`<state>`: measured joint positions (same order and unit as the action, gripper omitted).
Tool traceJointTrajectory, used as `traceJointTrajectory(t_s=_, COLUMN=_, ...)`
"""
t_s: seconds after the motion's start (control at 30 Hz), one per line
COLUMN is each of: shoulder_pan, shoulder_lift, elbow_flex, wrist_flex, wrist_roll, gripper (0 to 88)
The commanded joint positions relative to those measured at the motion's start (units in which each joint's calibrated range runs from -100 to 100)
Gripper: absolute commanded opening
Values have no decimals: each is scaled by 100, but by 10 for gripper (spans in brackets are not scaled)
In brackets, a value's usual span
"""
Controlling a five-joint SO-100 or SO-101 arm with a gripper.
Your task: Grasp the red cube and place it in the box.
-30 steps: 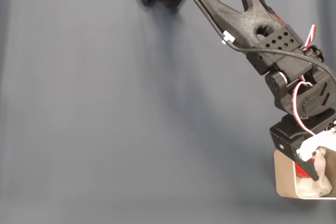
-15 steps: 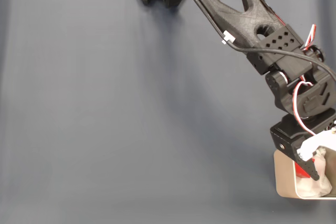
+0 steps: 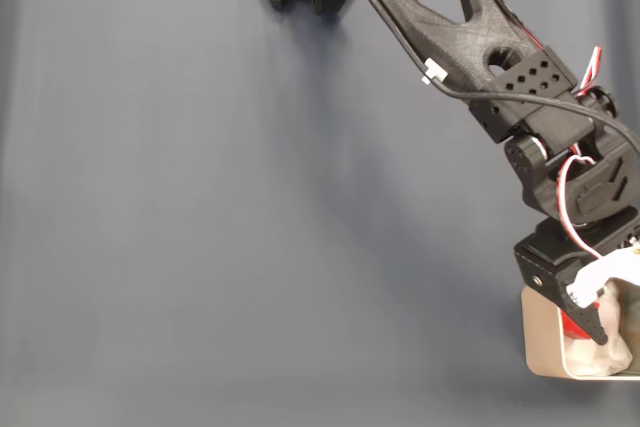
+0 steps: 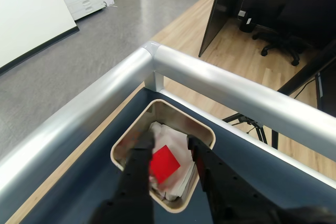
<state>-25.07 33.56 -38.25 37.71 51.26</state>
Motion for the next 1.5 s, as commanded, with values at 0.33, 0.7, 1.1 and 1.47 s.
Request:
traceJointTrajectory(t_s=0.33, shoulder_pan=1598, shoulder_lift=-2897, elbow_flex=1909, wrist_flex=-279, wrist_roll=0, gripper=0)
traceJointTrajectory(t_s=0.7, shoulder_pan=2507, shoulder_lift=-7109, elbow_flex=6680, wrist_flex=-197, wrist_roll=-34, gripper=0)
traceJointTrajectory(t_s=1.1, shoulder_pan=2699, shoulder_lift=-10592, elbow_flex=10951, wrist_flex=516, wrist_roll=-205, gripper=0)
traceJointTrajectory(t_s=1.47, shoulder_pan=2728, shoulder_lift=-12507, elbow_flex=13332, wrist_flex=1508, wrist_roll=-254, gripper=0)
